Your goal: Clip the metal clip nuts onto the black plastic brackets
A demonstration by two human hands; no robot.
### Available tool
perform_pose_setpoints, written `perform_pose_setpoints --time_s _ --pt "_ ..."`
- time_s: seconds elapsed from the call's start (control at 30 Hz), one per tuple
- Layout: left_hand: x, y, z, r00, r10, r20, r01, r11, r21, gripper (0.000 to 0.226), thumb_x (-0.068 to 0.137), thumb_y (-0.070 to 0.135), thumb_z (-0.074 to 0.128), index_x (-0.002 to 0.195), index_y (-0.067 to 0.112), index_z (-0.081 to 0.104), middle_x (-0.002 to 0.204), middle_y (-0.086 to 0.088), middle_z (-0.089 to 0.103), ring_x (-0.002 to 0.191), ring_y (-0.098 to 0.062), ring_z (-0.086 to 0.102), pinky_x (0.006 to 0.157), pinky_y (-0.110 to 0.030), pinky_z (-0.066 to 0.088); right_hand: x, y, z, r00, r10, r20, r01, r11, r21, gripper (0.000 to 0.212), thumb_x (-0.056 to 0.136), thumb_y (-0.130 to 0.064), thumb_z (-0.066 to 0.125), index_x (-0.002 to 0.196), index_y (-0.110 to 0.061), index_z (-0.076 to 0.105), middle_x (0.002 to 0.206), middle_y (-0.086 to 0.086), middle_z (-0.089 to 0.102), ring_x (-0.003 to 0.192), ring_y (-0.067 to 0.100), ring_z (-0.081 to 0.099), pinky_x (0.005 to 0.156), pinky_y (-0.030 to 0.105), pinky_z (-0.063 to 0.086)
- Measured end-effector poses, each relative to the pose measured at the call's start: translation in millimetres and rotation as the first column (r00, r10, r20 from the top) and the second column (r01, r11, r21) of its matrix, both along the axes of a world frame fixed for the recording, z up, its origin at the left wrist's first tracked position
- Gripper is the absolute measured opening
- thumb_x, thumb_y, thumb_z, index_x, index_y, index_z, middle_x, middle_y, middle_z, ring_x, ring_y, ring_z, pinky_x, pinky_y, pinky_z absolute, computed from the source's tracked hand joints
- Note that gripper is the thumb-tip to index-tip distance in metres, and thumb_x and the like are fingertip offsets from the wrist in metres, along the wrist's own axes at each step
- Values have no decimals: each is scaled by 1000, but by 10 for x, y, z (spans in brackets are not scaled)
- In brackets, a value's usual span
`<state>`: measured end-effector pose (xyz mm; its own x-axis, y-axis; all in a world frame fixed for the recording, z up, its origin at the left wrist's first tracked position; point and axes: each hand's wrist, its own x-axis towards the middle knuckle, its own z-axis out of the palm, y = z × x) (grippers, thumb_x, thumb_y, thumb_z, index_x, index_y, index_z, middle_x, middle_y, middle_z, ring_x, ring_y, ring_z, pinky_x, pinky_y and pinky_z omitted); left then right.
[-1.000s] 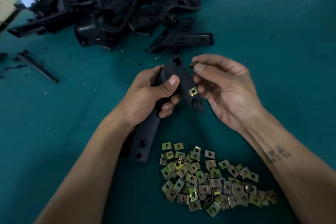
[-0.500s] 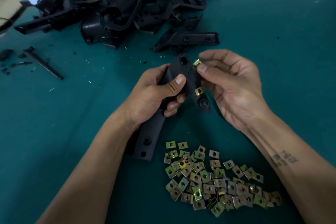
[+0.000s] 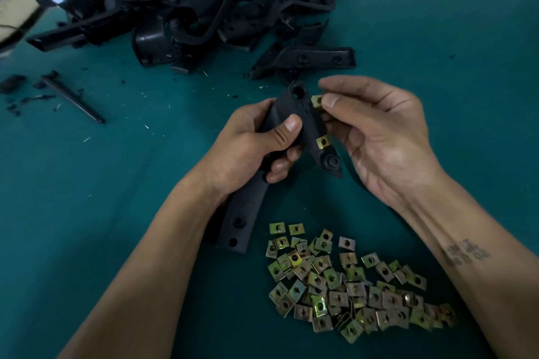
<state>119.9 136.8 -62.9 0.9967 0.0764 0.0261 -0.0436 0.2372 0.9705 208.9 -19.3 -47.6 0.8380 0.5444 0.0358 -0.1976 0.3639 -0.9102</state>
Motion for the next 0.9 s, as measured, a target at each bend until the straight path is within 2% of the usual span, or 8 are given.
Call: perform_pose_setpoints --time_s 0.13,0.37,0.43,0.53,0.63,0.73,0.8,0.9 --pt "5 -2 -5 1000 -5 3 5 1000 -1 18 97 16 53 105 0 50 64 -6 52 44 -13 39 42 -23 35 10 3 13 999 -35 -4 35 999 -7 13 84 8 70 80 -4 69 74 10 72 64 18 65 64 27 56" --pt "5 -3 -5 1000 -9 7 9 1000 17 17 97 16 53 103 0 50 64 -7 50 44 -14 38 42 -22 36 1 14 33 1000 -29 -7 29 999 -20 13 85 10 69 78 -1 68 74 12 70 68 21 66 67 31 58" --pt "4 -2 -2 1000 -10 7 10 999 33 16 96 16 52 99 1 50 63 -6 49 43 -13 38 41 -22 36 -37 49 24 998 -62 -2 62 997 -35 14 87 10 69 77 -1 68 76 14 70 71 25 66 74 42 58" --pt "8 -5 -3 1000 -14 26 12 998 67 14 98 15 50 96 1 49 64 -6 48 43 -12 39 41 -22 35 -141 128 -6 988 -152 -42 149 987 -54 16 89 7 69 76 -2 68 78 17 68 76 33 62 84 66 53" --pt "8 2 -13 999 -8 45 5 998 66 13 98 14 48 95 1 50 63 -6 48 43 -11 39 40 -21 35 -202 143 2 988 -130 -86 128 991 -35 16 92 4 67 76 2 63 82 23 64 75 39 60 76 78 48" --pt "-1 8 -10 999 -1 52 -3 998 65 13 98 14 47 97 0 50 63 -4 50 42 -11 40 40 -21 35 -193 73 21 996 61 -65 -64 997 -38 24 98 -14 57 88 7 64 87 24 63 75 41 58 78 75 46" --pt "-7 14 -5 999 5 48 -7 999 38 15 97 13 46 100 0 50 62 -4 50 42 -11 40 40 -21 35 -170 9 25 983 164 -78 -168 984 -50 37 96 -29 49 96 3 66 96 25 65 85 40 60 88 63 48" --pt "-12 24 -13 998 46 31 -46 999 5 17 97 16 49 102 0 50 63 -6 49 43 -12 39 40 -22 35 -78 -76 4 963 254 -93 -258 966 -30 47 99 -38 39 105 -2 69 120 28 66 105 32 60 97 52 45"
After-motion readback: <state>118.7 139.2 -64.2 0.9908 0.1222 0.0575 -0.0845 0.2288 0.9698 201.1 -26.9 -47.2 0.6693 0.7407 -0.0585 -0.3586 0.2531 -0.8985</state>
